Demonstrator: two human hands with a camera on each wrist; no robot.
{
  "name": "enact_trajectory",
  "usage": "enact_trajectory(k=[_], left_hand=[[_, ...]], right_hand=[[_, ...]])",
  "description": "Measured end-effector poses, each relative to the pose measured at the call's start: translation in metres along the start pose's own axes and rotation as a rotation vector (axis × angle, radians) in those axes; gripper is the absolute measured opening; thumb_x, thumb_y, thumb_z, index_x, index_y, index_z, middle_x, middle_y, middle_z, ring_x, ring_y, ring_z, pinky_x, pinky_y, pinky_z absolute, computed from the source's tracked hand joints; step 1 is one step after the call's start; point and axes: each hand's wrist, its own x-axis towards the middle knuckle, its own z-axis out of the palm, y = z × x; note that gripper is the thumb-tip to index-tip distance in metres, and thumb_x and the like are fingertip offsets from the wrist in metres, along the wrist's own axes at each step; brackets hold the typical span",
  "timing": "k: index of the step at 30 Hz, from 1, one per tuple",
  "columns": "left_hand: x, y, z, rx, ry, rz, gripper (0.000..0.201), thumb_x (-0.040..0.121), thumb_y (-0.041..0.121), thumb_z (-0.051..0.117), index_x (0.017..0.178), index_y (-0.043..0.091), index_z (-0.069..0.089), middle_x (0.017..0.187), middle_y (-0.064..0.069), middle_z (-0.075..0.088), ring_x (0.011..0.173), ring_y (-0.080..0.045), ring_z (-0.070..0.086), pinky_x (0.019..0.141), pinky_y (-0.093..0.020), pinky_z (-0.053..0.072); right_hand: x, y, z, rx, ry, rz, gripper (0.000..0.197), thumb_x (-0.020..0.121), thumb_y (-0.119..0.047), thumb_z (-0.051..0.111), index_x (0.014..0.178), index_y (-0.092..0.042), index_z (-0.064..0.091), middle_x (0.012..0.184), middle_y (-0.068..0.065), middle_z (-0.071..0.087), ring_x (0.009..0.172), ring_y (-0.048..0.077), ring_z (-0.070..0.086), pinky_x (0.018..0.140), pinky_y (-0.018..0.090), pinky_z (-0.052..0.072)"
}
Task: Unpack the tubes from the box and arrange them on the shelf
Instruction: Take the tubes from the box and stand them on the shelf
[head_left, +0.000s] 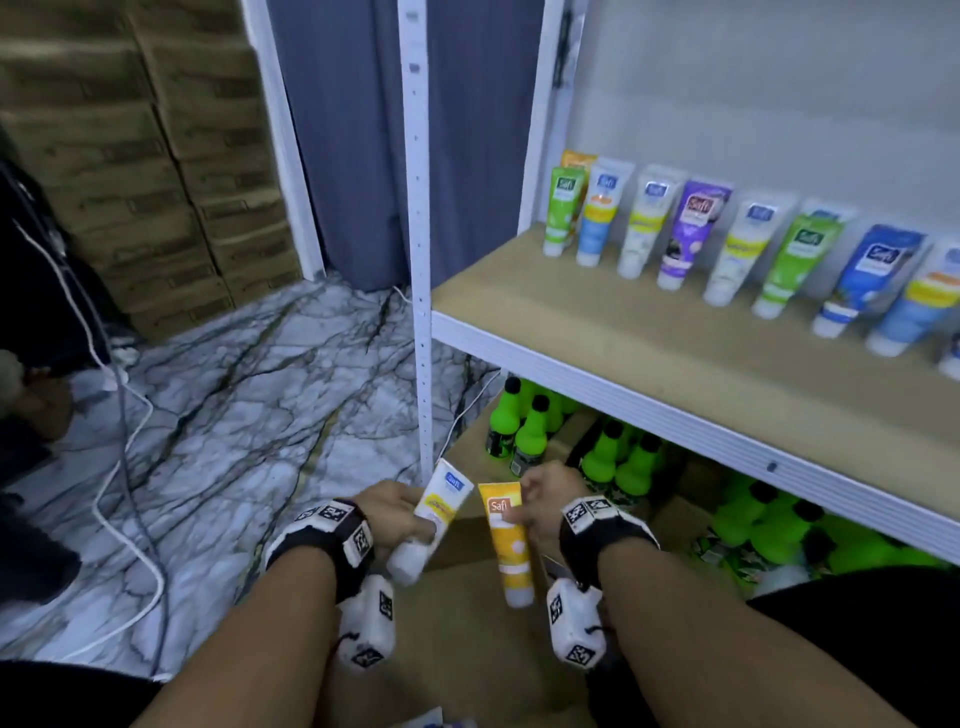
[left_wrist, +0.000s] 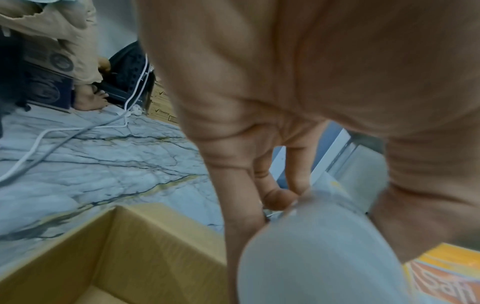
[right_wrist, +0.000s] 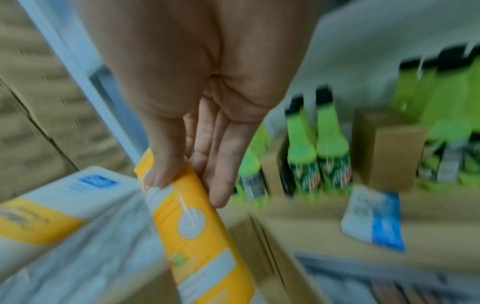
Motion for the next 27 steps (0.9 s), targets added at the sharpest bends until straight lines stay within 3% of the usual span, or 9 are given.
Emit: enact_trajectory(k=[3,6,10,13,15,17,21,25,27], left_hand=[[-0.019,0.028,-0.003,-0.117,0.031,0.073,0.022,0.067,0.009,0.075,0.086,0.01,0.063,0.066,-0.001,0.063,0.053,-0.013,0.061,0.044,-0.021,0.046],[-0.034,0.057,-0.005,-0.193,0.035,0.136,0.028,0.075,-0.002,0.071,0.096,0.014,0.06,0.083,-0.004,0.062,0.077,-0.024,0.066,0.06,-0.036,0.057],[-0.049,0.104,-0.009,-0.21,-0.025,0.267,0.043,0.073,-0.005,0.074,0.109,0.013,0.06,0.089,-0.004,0.068,0.088,-0.027,0.07,0.073,-0.045,0.059],[-0.056,0.14,-0.009,-0.217,-0.049,0.381,0.043,0.073,-0.003,0.077,0.111,0.011,0.062,0.092,-0.006,0.069,0.086,-0.025,0.07,0.07,-0.043,0.059],[-0.061,0.166,-0.007,-0.23,-0.056,0.449,0.044,0.073,-0.002,0.078,0.113,0.008,0.063,0.092,-0.01,0.063,0.084,-0.024,0.068,0.063,-0.035,0.058],[-0.064,0.193,-0.003,-0.222,-0.05,0.519,0.043,0.072,0.001,0.08,0.111,0.009,0.065,0.09,-0.011,0.057,0.081,-0.024,0.064,0.063,-0.034,0.056],[-0.066,0.246,0.012,-0.148,-0.088,0.648,0.044,0.07,0.006,0.083,0.11,0.011,0.066,0.098,-0.021,0.063,0.087,-0.028,0.066,0.078,-0.042,0.056],[-0.063,0.296,0.037,-0.096,-0.125,0.718,0.038,0.075,0.0,0.078,0.109,0.006,0.065,0.087,-0.003,0.065,0.085,-0.02,0.066,0.073,-0.032,0.059],[-0.062,0.321,0.054,-0.068,-0.139,0.752,0.039,0.075,-0.003,0.076,0.111,0.005,0.064,0.087,-0.001,0.063,0.083,-0.017,0.066,0.072,-0.031,0.059]], right_hand=[[-0.019,-0.011,-0.025,0.056,0.103,-0.077,0.027,0.061,-0.018,0.088,0.062,-0.011,0.062,0.062,0.005,0.068,0.062,0.027,0.069,0.057,0.039,0.059],[-0.044,-0.021,-0.053,0.167,0.167,-0.149,0.026,0.062,-0.012,0.088,0.068,-0.007,0.063,0.062,0.008,0.066,0.064,0.031,0.069,0.06,0.051,0.059],[-0.08,-0.035,-0.095,0.352,0.213,-0.178,0.027,0.069,-0.001,0.083,0.077,-0.003,0.058,0.068,0.012,0.059,0.074,0.029,0.069,0.066,0.051,0.06],[-0.103,-0.037,-0.128,0.435,0.277,-0.201,0.032,0.068,-0.001,0.084,0.085,0.009,0.058,0.079,0.021,0.061,0.076,0.033,0.069,0.066,0.052,0.059],[-0.117,-0.036,-0.152,0.48,0.329,-0.203,0.039,0.068,-0.001,0.084,0.094,0.013,0.059,0.084,0.023,0.062,0.077,0.036,0.07,0.063,0.045,0.061],[-0.132,-0.034,-0.175,0.515,0.373,-0.207,0.037,0.068,-0.001,0.084,0.094,0.009,0.061,0.084,0.02,0.063,0.075,0.036,0.07,0.061,0.042,0.061],[-0.154,-0.022,-0.22,0.555,0.489,-0.215,0.029,0.067,0.0,0.084,0.083,-0.004,0.06,0.085,0.017,0.063,0.076,0.039,0.071,0.063,0.044,0.061],[-0.174,-0.001,-0.261,0.573,0.58,-0.238,0.03,0.066,-0.002,0.085,0.086,0.0,0.063,0.086,0.022,0.062,0.085,0.04,0.071,0.07,0.05,0.06],[-0.184,0.012,-0.28,0.565,0.618,-0.236,0.028,0.068,-0.003,0.084,0.086,0.0,0.064,0.087,0.025,0.065,0.085,0.038,0.071,0.071,0.051,0.059]])
